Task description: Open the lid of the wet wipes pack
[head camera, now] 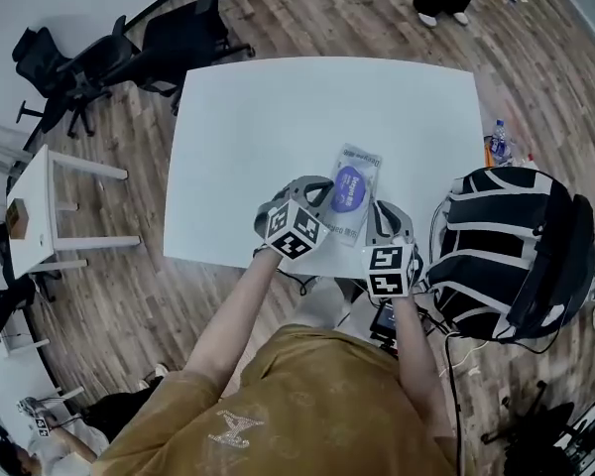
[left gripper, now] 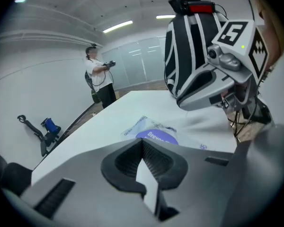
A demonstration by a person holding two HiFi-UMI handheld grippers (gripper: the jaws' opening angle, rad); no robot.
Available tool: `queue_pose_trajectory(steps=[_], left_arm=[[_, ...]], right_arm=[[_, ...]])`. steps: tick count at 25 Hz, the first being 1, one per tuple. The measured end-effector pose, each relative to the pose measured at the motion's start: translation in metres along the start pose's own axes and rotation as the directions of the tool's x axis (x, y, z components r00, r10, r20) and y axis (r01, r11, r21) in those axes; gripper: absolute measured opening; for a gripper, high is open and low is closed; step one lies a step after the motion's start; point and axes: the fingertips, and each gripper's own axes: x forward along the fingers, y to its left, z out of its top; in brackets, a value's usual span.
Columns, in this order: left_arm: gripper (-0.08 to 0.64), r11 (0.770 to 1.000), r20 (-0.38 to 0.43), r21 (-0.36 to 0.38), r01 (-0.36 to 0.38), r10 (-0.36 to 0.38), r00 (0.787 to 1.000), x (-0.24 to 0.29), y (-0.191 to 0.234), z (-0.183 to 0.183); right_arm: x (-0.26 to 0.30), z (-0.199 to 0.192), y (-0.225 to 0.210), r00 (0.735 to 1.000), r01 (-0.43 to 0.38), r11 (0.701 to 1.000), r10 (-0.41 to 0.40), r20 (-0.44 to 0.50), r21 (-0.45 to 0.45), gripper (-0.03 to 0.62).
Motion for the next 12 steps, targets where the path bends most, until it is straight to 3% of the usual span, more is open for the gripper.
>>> queue_pose_trajectory(steps=[2,5,9,10,12], left_arm=[[0.008,0.999,-0.031,0.018,0.036,-0.035,0.999,0.006,0.002,-0.007],[0.008,0.991,-0.035,-0.072,0.114,-0.117,0.993,0.012,0.001,-0.012],[0.009,0.916,0.046,-0.31,0.255,-0.253,0.966,0.017,-0.001,-0.009],[0.009,0.901,0.055,-0.339,0.269,-0.266,0.962,0.019,-0.001,-0.008],[0.009,0.895,0.044,-0.346,0.281,-0.284,0.958,0.022,0.001,-0.008]], right_arm=[[0.005,-0.006,-0.001,1.0,0.01,1.0,-0.01,-0.019,-0.013,0.008],[0.012,-0.012,0.005,0.999,-0.03,0.999,0.03,-0.045,-0.01,0.009],[0.025,-0.02,0.015,0.99,-0.094,0.996,0.093,-0.107,-0.004,0.009],[0.028,-0.022,0.016,0.987,-0.106,0.994,0.105,-0.119,0.002,0.016],[0.033,-0.026,0.019,0.98,-0.134,0.991,0.135,-0.146,0.016,0.037]])
